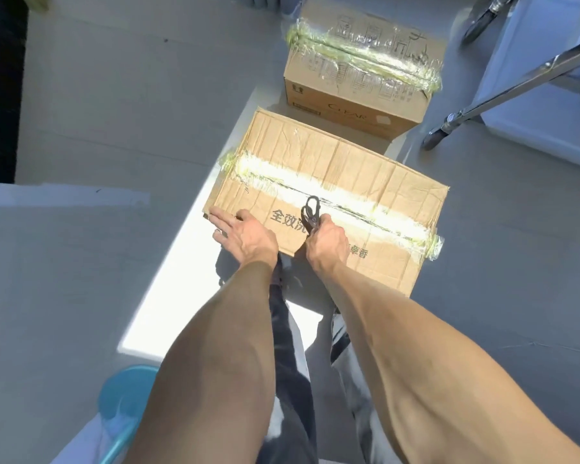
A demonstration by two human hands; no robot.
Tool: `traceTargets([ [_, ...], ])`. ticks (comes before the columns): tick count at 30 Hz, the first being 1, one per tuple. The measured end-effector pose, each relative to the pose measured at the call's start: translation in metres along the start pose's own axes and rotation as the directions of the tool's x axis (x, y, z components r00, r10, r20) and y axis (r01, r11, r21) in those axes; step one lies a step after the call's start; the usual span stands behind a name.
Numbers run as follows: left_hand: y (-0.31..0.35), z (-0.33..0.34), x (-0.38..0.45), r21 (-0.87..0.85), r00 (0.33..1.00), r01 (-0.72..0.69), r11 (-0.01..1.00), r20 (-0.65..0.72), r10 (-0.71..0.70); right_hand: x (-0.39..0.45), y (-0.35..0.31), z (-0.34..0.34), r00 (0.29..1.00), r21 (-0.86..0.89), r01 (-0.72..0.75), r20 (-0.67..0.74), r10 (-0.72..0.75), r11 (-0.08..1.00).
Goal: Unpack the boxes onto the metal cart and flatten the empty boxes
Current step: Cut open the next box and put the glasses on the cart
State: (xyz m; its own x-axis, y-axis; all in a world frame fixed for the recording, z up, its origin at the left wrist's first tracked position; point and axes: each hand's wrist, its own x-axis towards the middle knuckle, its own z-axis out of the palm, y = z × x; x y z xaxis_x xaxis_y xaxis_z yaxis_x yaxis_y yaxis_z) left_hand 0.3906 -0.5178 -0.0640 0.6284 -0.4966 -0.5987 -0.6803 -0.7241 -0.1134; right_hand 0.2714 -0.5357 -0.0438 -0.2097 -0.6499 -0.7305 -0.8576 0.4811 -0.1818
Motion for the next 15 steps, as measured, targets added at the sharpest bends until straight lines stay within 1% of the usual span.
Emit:
traceTargets([
  [2,0.002,-0.012,0.01,0.037,0.998,-0.069,0.997,-0.006,0.069,0.006,-0.018,0.003,0.998,0.022,0.05,-0.046,-0.049,0.999],
  [5,0.006,-0.024,0.028,0.076,0.994,-0.105,0.992,0.029,0.103,0.017,-0.041,0.004,0.97,-0.086,0.221,-0.086,-0.229,0.971],
  [6,0.006,-0.025,0.035,0.084,0.994,-0.107,0.991,0.033,0.105,0.021,-0.049,0.006,0.965,-0.097,0.231,-0.102,-0.24,0.968],
  [8,0.007,-0.026,0.05,0.114,0.993,-0.119,0.986,0.032,0.116,0.031,-0.07,0.011,0.968,-0.073,0.199,-0.142,-0.208,0.977],
  [10,0.008,-0.026,0.061,0.126,0.991,-0.126,0.984,0.068,0.118,0.039,-0.089,0.016,0.958,-0.106,0.213,-0.17,-0.229,0.971],
  [12,0.006,-0.024,0.07,0.104,0.988,-0.115,0.988,0.111,0.103,0.044,-0.103,0.019,0.94,-0.178,0.279,-0.152,-0.307,0.944],
  [15,-0.004,-0.018,0.078,0.055,0.989,-0.053,0.997,0.138,0.044,0.051,-0.114,0.029,0.911,-0.259,0.366,-0.093,-0.401,0.894],
])
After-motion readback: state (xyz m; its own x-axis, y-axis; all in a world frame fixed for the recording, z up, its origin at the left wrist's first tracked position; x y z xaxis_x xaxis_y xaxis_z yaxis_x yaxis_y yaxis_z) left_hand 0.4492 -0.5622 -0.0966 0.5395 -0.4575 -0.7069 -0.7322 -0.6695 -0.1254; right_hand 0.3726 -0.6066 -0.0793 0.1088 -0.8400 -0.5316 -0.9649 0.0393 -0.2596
